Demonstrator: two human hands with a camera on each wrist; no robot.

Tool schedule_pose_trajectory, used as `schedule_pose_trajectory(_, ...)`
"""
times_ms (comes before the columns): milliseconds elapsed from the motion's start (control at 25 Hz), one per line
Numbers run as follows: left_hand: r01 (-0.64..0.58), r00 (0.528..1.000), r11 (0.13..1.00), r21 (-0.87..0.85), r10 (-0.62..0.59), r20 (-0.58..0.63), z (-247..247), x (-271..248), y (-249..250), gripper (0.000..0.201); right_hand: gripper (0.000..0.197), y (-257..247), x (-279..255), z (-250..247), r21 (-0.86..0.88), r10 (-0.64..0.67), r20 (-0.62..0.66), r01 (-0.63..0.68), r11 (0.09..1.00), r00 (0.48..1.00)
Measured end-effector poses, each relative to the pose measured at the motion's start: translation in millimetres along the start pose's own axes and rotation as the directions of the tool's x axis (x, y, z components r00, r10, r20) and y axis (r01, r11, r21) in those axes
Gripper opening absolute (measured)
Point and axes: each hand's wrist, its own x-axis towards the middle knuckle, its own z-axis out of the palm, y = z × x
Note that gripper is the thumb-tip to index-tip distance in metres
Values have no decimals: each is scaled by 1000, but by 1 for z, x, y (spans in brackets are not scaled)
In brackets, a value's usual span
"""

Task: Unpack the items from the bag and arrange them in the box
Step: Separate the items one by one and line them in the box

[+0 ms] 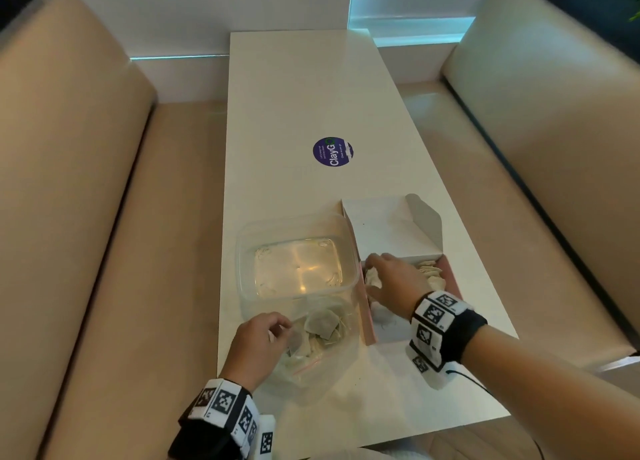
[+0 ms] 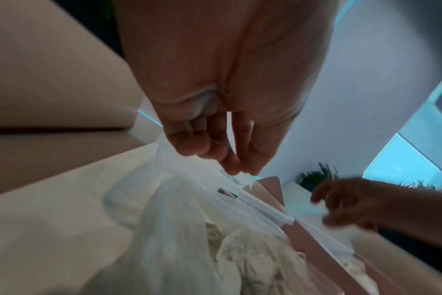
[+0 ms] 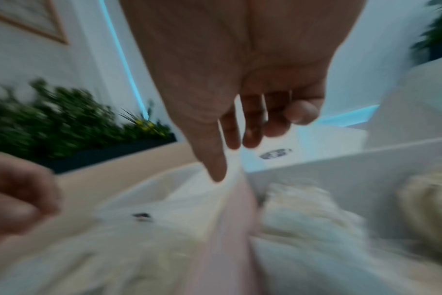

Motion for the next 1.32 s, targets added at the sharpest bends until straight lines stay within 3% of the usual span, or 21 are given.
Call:
schedule_pose_trajectory(80, -81, 993, 986, 143, 68, 99, 9, 1, 2, 10, 25, -31, -12, 18, 72, -164, 66, 160, 985, 984)
schedule_pose_trajectory(120, -116, 984, 970, 212, 83, 159, 16, 3, 2, 16, 26, -45, -14, 35, 34, -223, 167, 220, 975, 960)
schedule_pose_trajectory(200, -138, 968, 930, 341, 55, 243, 31, 11, 2, 28, 29, -63, -8, 66, -147, -217, 349, 282, 948, 912)
schedule_pose_trajectory(320, -129, 956, 868, 480, -20, 293, 45, 19, -5, 40, 36, -67, 2, 87, -304, -159, 356, 275, 912, 921)
schedule_pose_trajectory(480, -84, 942, 831, 550, -113, 315, 54, 20, -18, 72, 47, -70, -4, 100, -285, -159, 305, 249, 926, 939)
schedule_pose_trajectory(600, -65, 949, 805, 590, -134, 287, 58, 23, -20, 57, 40, -67, -5, 102, -263, -156, 324, 248, 933, 933)
schedule_pose_trajectory(760, -22, 965, 887, 461, -101, 240, 48, 25, -18, 26, 32, -59, -1, 95, -151, -153, 320, 210, 966, 935)
schedule_pose_trajectory(920, 56, 986, 988, 143, -77, 149, 30, 18, -16, 17, 23, -49, 1, 81, 246, -107, 251, 43, 968, 962)
schedule_pose_trajectory(1000, 95, 992, 995, -5, -94, 89, 22, 14, -15, 14, 15, -43, -2, 74, 462, -30, 190, -63, 885, 981)
schedule_pose_trajectory(1120, 114, 993, 978, -174, -115, 6, 10, 10, -17, 11, 16, -40, -6, 61, 753, 51, 227, -208, 624, 973)
schedule_pose_trajectory(1320, 181, 973, 903, -390, -221, -61, 5, 2, -24, 9, 21, -40, -12, 53, 902, 68, 337, -343, 262, 939)
